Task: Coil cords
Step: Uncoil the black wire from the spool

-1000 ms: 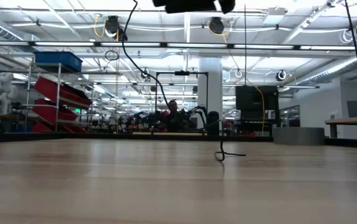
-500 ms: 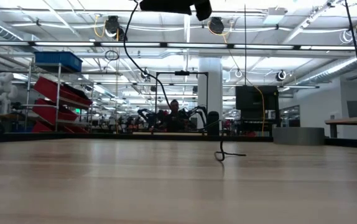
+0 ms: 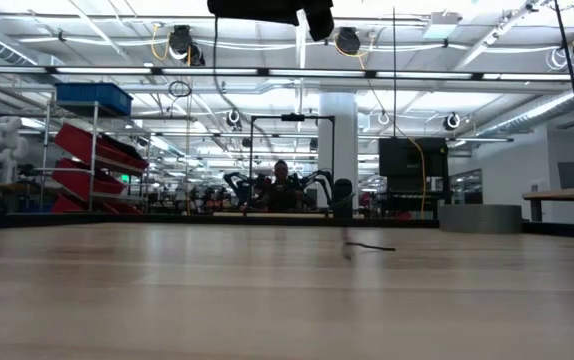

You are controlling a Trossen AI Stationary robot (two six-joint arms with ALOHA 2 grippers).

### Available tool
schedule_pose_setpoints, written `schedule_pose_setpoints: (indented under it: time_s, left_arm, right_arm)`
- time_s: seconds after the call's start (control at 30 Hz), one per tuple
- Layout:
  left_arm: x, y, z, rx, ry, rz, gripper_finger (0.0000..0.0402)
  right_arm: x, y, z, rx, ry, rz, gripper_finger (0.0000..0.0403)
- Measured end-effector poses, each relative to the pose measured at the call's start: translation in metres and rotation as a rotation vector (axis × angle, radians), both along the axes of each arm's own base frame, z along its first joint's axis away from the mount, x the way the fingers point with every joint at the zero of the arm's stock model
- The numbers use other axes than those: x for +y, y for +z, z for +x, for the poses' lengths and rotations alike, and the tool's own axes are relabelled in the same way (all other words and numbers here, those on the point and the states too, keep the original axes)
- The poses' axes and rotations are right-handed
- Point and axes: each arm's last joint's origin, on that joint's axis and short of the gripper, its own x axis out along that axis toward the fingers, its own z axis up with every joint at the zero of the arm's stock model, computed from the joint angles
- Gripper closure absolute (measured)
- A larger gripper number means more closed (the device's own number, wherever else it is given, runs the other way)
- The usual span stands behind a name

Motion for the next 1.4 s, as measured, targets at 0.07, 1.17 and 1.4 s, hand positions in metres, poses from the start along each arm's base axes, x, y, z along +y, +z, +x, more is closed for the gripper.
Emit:
schedule_pose_setpoints:
  time_s: [0.07, 1.17, 1.4]
  left_arm:
    - [0.0, 0.0, 0.0, 0.0, 0.0, 0.0, 0.0401]
    - [0.0, -0.002, 0.0, 0.02, 0.021, 0.004, 0.0401]
    - [0.0, -0.002, 0.0, 0.02, 0.021, 0.004, 0.0401]
  right_arm:
    - [0.004, 0.0, -0.001, 0.0, 0.01, 0.003, 0.0397]
    - [0.06, 0.159, -0.013, -0.038, 0.141, -0.183, 0.0403]
    - [0.049, 0.195, -0.03, 0.071, 0.067, -0.215, 0.0403]
